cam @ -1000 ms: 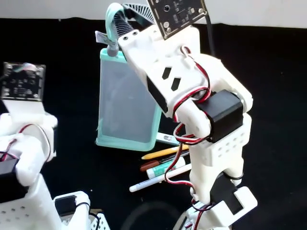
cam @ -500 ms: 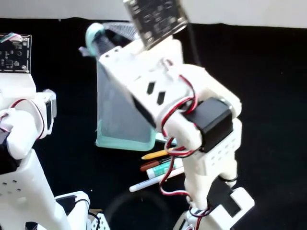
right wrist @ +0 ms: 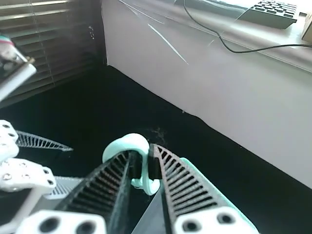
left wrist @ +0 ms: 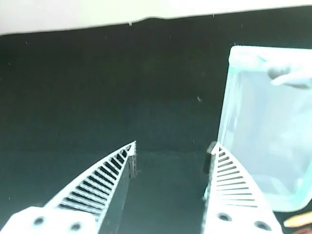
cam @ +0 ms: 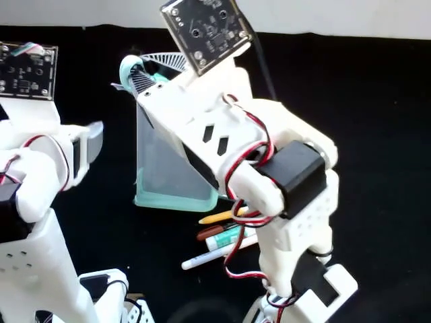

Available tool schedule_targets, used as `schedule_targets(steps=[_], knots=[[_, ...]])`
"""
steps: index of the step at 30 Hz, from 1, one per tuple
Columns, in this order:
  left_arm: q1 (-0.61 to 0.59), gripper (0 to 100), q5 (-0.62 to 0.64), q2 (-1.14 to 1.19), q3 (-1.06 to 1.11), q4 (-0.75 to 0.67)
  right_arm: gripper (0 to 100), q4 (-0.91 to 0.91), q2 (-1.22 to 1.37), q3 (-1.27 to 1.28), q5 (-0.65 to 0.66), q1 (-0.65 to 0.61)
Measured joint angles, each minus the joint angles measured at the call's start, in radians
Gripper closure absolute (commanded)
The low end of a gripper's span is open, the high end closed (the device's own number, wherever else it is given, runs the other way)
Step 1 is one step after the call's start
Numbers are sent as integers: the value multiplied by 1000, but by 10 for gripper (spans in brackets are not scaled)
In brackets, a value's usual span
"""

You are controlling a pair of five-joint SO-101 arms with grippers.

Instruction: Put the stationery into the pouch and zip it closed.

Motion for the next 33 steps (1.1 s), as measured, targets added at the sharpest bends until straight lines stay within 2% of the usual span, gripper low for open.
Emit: schedule_targets(steps=[14,21,26,33], knots=[[9,751,0,0,0,-48,991,18,-120,-8,-5,0],[86,749,37,98,-6,-55,991,18,-120,-8,-5,0],[92,751,54,190,-158,-66,991,18,-120,-8,-5,0],[118,751,54,348,-414,-5,991,43,-120,-8,-5,0]])
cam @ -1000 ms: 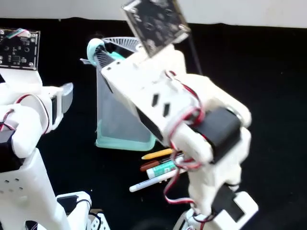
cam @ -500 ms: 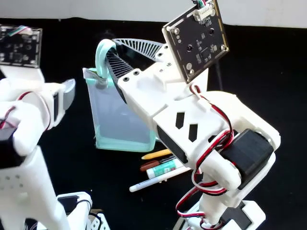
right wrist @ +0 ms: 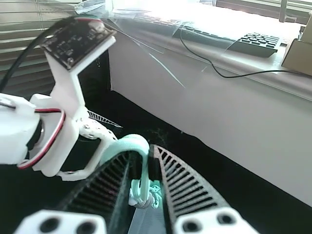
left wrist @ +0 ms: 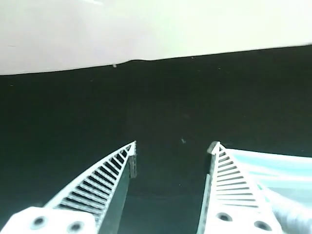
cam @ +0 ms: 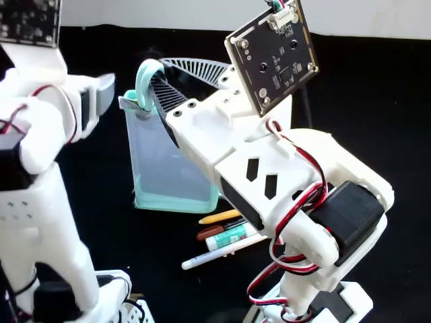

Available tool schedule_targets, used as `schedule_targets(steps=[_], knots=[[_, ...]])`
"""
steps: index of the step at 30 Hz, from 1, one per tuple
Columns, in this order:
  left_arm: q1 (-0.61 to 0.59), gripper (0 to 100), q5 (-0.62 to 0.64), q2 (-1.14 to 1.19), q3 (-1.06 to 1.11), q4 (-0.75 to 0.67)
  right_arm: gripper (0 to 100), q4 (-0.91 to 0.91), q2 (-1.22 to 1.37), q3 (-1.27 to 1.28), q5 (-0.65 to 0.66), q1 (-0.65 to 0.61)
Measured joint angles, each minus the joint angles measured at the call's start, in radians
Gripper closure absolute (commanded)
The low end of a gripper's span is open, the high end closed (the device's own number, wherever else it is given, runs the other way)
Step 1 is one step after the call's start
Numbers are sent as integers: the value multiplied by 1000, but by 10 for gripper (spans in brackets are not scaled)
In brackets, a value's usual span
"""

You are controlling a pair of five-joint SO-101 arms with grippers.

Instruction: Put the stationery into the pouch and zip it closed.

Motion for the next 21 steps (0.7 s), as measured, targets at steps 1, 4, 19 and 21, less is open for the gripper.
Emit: schedule_targets(steps=[1,4,19,21], knots=[[11,751,0,23,-17,12,991,0,0,0,0,0],[26,751,0,77,-35,43,991,0,0,0,0,0],[29,751,0,192,-41,46,991,0,0,0,0,0],[29,751,0,203,-41,46,991,0,0,0,0,0]])
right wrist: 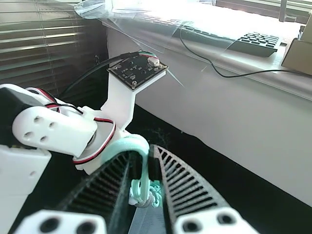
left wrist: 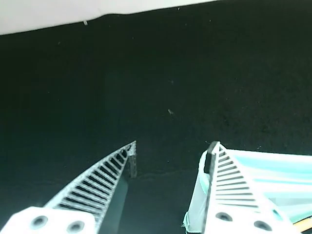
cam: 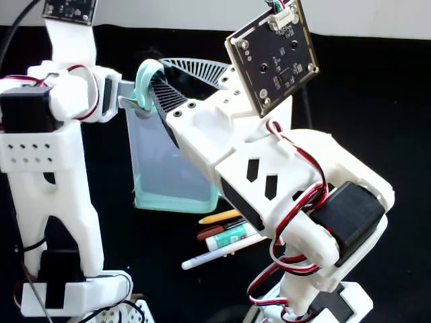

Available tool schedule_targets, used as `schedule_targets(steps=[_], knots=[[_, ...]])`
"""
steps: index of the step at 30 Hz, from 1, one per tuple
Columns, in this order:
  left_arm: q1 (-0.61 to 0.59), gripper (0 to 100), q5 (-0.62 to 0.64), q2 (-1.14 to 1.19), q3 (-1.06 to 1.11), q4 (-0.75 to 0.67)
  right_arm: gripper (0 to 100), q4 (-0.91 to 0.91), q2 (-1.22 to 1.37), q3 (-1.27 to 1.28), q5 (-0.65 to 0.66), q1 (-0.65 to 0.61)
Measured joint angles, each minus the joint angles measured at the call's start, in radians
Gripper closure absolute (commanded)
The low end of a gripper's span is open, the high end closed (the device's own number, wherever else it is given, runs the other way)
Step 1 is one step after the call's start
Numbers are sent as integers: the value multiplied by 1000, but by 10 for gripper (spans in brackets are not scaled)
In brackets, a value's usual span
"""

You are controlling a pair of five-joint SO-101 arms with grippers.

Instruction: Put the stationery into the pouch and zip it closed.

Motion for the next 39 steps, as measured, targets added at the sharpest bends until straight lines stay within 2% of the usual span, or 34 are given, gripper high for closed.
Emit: schedule_targets(steps=[17,24,34,39], knots=[[0,758,6,-2,46,60,991,0,0,0,0,0],[9,990,5,-11,129,60,991,0,0,0,0,0],[57,994,0,-11,137,60,991,0,0,0,0,5],[26,994,0,-11,137,60,991,0,0,0,0,87]])
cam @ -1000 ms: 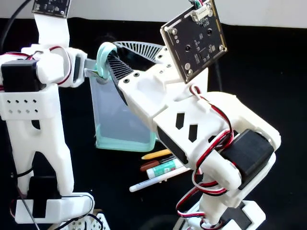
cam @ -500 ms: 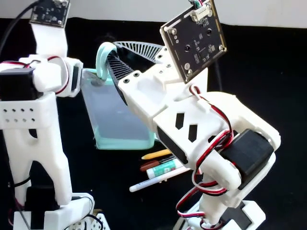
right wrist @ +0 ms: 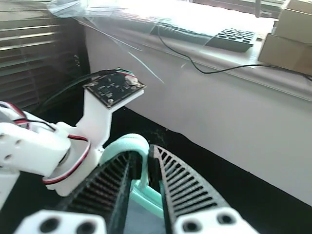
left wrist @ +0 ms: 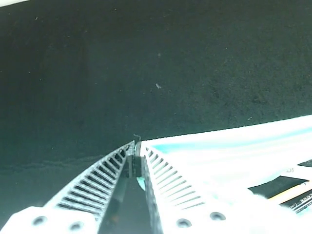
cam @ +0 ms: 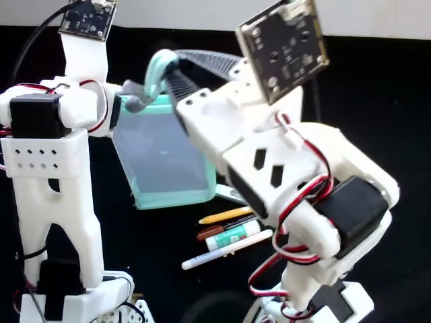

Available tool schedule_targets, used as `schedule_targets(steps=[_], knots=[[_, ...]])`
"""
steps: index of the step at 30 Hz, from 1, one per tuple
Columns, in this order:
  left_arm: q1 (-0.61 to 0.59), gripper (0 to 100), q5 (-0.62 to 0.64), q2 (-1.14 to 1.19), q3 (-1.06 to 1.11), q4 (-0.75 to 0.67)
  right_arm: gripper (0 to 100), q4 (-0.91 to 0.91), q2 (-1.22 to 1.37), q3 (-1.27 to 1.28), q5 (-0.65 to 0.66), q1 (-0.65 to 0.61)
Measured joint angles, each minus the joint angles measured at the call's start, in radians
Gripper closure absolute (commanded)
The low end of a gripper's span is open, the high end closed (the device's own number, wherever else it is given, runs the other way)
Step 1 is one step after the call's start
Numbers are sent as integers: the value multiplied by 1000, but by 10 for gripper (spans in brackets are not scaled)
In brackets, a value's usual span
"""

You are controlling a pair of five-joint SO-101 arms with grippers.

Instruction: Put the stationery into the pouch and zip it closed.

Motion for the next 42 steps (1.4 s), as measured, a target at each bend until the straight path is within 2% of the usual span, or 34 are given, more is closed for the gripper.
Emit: schedule_targets(steps=[10,26,37,42], knots=[[-14,994,-3,-6,110,-2,991,2,2,0,0,198],[-23,994,-15,-6,129,-3,991,163,2,0,0,422],[-23,994,-15,-6,129,-3,991,206,2,0,0,520],[-23,994,-15,-6,129,-3,991,206,2,0,-48,609]])
